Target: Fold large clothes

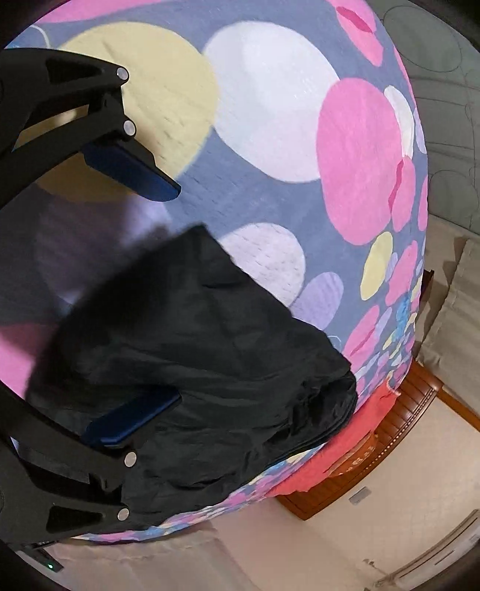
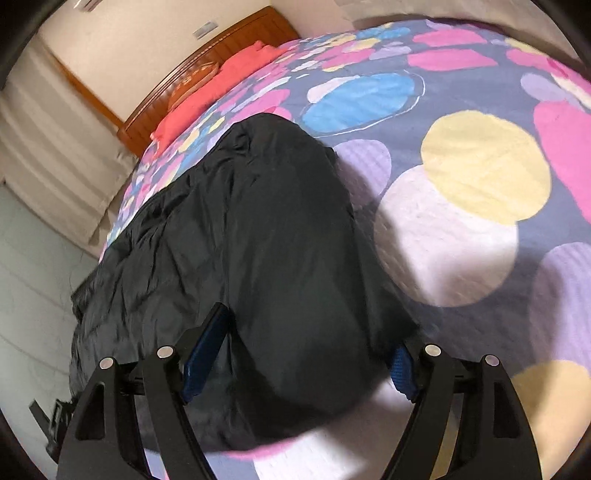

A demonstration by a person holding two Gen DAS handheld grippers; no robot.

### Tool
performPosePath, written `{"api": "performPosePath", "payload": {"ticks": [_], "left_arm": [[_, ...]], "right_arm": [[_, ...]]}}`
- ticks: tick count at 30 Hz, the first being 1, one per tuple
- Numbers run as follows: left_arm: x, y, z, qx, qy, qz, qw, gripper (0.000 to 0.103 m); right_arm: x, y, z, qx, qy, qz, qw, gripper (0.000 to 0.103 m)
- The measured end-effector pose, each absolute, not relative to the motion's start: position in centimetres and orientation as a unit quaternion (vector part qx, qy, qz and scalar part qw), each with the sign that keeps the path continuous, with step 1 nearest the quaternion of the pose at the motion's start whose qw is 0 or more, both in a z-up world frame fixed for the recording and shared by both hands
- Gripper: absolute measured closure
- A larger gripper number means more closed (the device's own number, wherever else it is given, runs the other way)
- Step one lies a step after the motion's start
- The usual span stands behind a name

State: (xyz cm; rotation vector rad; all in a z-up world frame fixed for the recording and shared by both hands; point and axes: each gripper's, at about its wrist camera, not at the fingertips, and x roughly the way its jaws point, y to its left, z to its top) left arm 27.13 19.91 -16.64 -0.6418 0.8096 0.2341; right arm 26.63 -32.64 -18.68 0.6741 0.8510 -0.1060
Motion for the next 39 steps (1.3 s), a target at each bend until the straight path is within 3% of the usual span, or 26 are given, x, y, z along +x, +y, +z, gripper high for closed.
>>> {"api": "performPosePath", "payload": {"ticks": [2,4,5,7,10,39], "left_arm": [[27.5,19.5,-16.6,-0.303,0.383,0.12,0.865,0.012],[27.5,19.0,-16.4,-0.292,0.377,0.103,0.873,0.045],[27.6,18.6,-16.3,-0.295,0.373,0.079,0.876,0.057],[27.4,18.5,-16.3,-0.301,0.371,0.074,0.875,0.066],[27.0,18.8,-16.1,-0.314,0.367,0.062,0.873,0.075],[9.1,19.4,-14.6,-0.309,0.401,0.05,0.861,0.078]], "right_arm": [[26.9,-32.5,-18.8,0.321,0.398,-0.061,0.857,0.035],[26.7,-32.4,-18.8,0.331,0.39,-0.052,0.858,0.053],[26.5,-32.4,-18.8,0.336,0.388,-0.047,0.857,0.057],[26.2,-32.4,-18.6,0.339,0.381,-0.04,0.859,0.067],[25.6,-32.4,-18.2,0.345,0.375,-0.03,0.86,0.073],[9.1,-33.3,-17.6,0.331,0.4,-0.003,0.855,0.076]]}}
